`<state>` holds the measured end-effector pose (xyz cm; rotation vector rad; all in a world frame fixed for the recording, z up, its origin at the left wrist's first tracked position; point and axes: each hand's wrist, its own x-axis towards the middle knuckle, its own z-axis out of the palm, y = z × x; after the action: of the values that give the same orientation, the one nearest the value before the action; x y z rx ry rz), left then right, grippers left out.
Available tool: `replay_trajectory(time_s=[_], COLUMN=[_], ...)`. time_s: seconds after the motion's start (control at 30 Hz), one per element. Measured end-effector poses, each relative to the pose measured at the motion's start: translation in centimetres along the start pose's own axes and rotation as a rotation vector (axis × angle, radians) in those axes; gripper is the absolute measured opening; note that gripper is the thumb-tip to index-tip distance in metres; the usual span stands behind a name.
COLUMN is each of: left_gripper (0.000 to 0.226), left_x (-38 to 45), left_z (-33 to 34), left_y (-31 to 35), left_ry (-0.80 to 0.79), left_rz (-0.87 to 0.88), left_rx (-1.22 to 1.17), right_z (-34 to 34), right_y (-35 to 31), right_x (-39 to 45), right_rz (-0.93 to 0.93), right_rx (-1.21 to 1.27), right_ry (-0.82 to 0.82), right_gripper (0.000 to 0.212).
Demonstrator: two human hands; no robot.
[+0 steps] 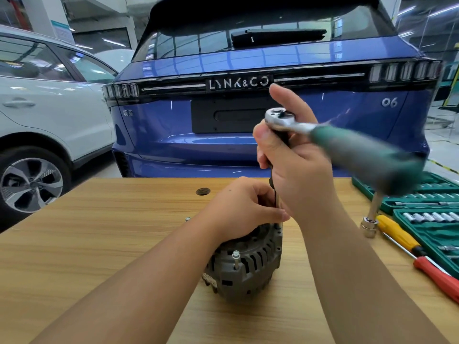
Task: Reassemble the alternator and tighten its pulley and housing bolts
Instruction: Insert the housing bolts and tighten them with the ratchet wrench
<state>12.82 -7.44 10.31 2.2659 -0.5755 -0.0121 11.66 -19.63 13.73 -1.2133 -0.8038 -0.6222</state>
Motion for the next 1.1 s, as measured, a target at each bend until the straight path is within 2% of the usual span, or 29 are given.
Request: replay_trajectory(time_s=[0.1,0.17,0.27,0.33,0.4,0.5,0.6,0.7,0.77,0.83,1.0,1.1], left_gripper=[0.016,0.022,0.021,0.023,0.023,0.015,0.012,0.014,0.016,0.016,0.013,0.018], left_x=[-0.1,-0.2,0.0,0.0,0.0,0.0,0.2,0.2,0.3,0.3,0.0,-0.3], left_z=[0.1,0.0,0.0,0.0,-0.1,-0.1,0.0,0.0,0.0,0.0,0.0,0.0], left_y=[0.0,0.0,0.0,0.1,0.0,-0.1,-0.1,0.0,0.0,0.0,0.0,0.2], left_ry=[-0.024,0.007,0.036,0.034,0.033,0.017,-0.01,-0.016,-0.012,-0.001,0.001,-0.004], left_rz=[-0.012,-0.011,-0.008,-0.015,-0.005,0.02,0.009,0.007,-0.001,-0.002,0.018,0.006], left_rx=[-0.037,-0.017,0.022,0.012,0.002,-0.005,0.048,0.05,0.066,0.067,0.001,-0.045], right_z=[0.0,-0.1,-0.7,-1.0,-0.7,-0.4,0.0,-0.3,-0.9,-1.1,0.3,0.5], right_y=[0.1,-0.3,-1.2,-1.6,-1.8,-1.6,-1.7,-1.6,-1.8,-1.6,-0.6,-0.5], right_x=[0.0,0.3,1.0,1.2,1.1,0.7,0.2,0.4,0.6,0.5,0.0,-0.1], right_rz=[0.022,0.122,0.378,0.45,0.457,0.374,0.258,0.287,0.335,0.327,-0.002,-0.011], right_rx=[0.049,0.128,0.33,0.432,0.4,0.331,0.073,-0.015,0.084,0.172,-0.001,0.008], right_ry=[-0.004,0.032,0.051,0.011,-0.008,0.051,0.194,0.287,0.213,0.13,0.062,0.038], right_gripper=[0.059,0.055,0.042,0.032,0.039,0.032,0.023,0.019,0.013,0.024,0.038,0.047])
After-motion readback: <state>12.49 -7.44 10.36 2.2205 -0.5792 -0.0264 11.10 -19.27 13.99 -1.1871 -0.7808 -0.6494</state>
